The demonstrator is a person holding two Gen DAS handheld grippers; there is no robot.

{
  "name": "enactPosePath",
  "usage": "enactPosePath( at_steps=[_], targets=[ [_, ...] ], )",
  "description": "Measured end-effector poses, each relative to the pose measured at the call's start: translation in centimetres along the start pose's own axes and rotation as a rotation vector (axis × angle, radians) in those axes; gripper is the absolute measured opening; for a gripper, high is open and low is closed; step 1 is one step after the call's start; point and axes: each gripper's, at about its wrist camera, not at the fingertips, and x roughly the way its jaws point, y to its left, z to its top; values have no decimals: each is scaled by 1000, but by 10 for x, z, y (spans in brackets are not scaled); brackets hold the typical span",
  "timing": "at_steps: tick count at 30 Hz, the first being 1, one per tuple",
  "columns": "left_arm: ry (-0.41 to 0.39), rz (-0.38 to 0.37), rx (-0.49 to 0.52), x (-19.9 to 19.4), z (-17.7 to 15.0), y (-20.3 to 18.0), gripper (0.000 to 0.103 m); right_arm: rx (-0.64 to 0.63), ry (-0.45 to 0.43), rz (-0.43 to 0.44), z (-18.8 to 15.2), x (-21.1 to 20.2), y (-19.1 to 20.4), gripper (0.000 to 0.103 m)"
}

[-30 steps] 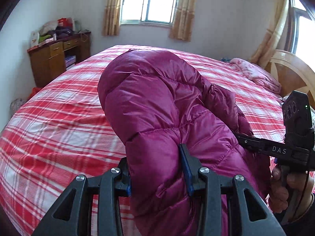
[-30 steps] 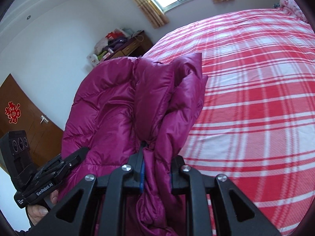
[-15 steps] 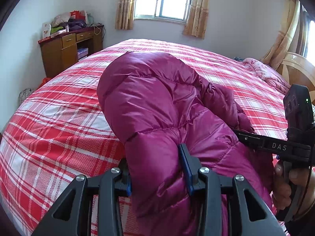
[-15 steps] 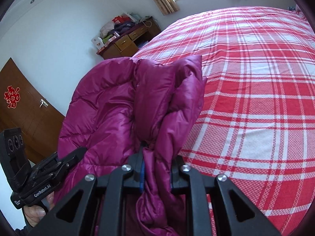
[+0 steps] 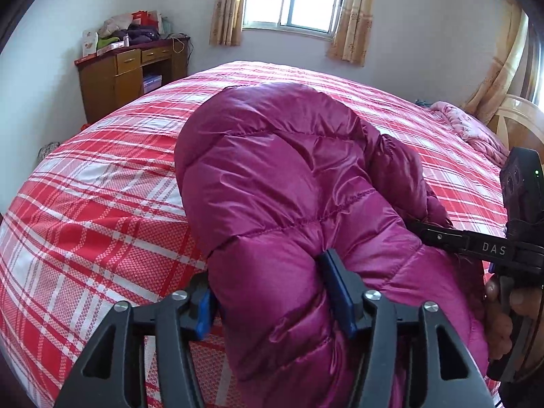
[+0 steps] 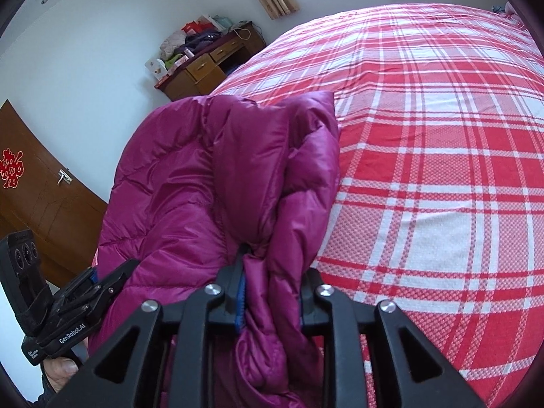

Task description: Fold large clothes

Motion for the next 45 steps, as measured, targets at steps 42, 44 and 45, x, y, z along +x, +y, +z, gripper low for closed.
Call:
enactPosePath(
  at_steps=[42,44,45],
  targets=[
    [-350,55,84,-156,31,-25,78,-232,-358,-214,-42,-160,122,77],
    [-350,56,86,-155,31,-25,78,-236,-358,-214,-43,-160,123,77],
    [-349,56,87,-154,30,-25,78,-237,-359,-213,-44,-161,123,77]
  ],
)
